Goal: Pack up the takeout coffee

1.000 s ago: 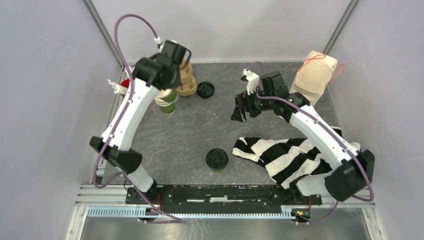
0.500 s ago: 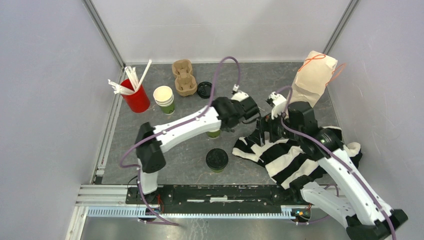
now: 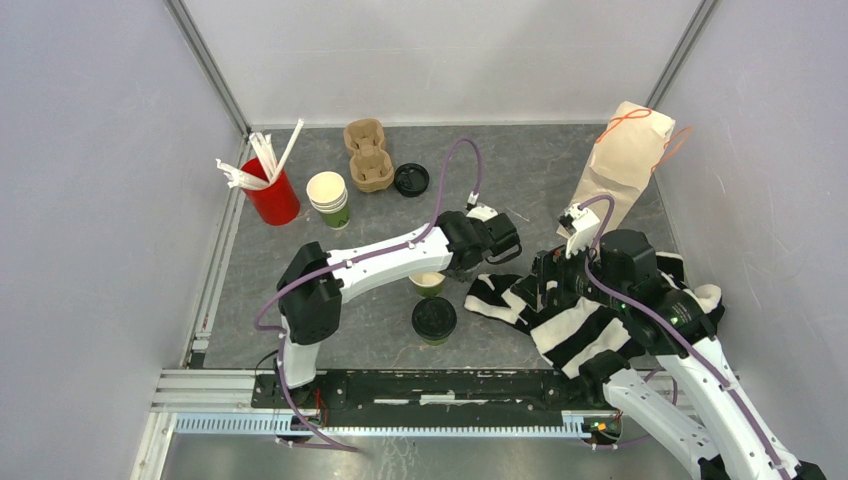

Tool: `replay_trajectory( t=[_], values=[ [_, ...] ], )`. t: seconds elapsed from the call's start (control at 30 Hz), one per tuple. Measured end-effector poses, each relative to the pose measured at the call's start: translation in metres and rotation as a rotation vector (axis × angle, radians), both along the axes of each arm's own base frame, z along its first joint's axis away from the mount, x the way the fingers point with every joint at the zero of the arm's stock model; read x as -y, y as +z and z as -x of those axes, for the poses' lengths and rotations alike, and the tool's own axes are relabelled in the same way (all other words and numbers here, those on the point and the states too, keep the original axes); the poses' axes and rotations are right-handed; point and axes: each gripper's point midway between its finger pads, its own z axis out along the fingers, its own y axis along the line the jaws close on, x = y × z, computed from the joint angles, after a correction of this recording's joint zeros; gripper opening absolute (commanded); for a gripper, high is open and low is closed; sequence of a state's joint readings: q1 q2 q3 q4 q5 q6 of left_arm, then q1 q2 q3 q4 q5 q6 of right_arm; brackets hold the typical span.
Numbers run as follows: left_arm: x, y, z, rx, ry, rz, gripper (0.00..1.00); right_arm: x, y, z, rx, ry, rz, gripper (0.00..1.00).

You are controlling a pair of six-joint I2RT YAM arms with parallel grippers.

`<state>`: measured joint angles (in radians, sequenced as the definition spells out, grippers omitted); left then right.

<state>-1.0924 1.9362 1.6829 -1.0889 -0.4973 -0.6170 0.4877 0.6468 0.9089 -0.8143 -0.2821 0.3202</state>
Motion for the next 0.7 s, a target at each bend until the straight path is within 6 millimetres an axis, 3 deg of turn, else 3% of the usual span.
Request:
replay_trajectory(
  t=[0.1, 0.2, 0.3, 0.4, 0.53, 0.6, 0.7],
  values=[
    [0.002, 0.005, 0.000, -0.002, -0.001, 0.015, 0.46, 0.001, -0.001, 0.001, -0.006, -0.001, 0.003, 0.90],
    [0.006, 0.022, 0.000, 0.009, -0.003, 0.050, 0.57, 0.001, -0.002, -0.001, -0.007, -0.005, 0.010, 0.90],
    [0.010, 0.057, -0.005, 0.039, 0.003, 0.137, 0.69, 0.000, -0.007, -0.005, -0.024, -0.008, 0.027, 0.90],
    [-0.001, 0.094, -0.016, 0.081, 0.032, 0.238, 0.73, -0.003, -0.016, -0.011, -0.053, -0.005, 0.050, 0.90],
    [-0.040, 0.129, -0.061, 0.139, 0.158, 0.358, 0.73, -0.008, -0.029, -0.022, -0.093, 0.005, 0.086, 0.90],
    [-0.066, 0.131, -0.094, 0.164, 0.244, 0.382, 0.72, -0.011, -0.039, -0.031, -0.117, 0.010, 0.113, 0.90],
    [-0.097, 0.117, -0.135, 0.176, 0.343, 0.358, 0.71, -0.012, -0.049, -0.040, -0.144, 0.017, 0.155, 0.90]
  ],
)
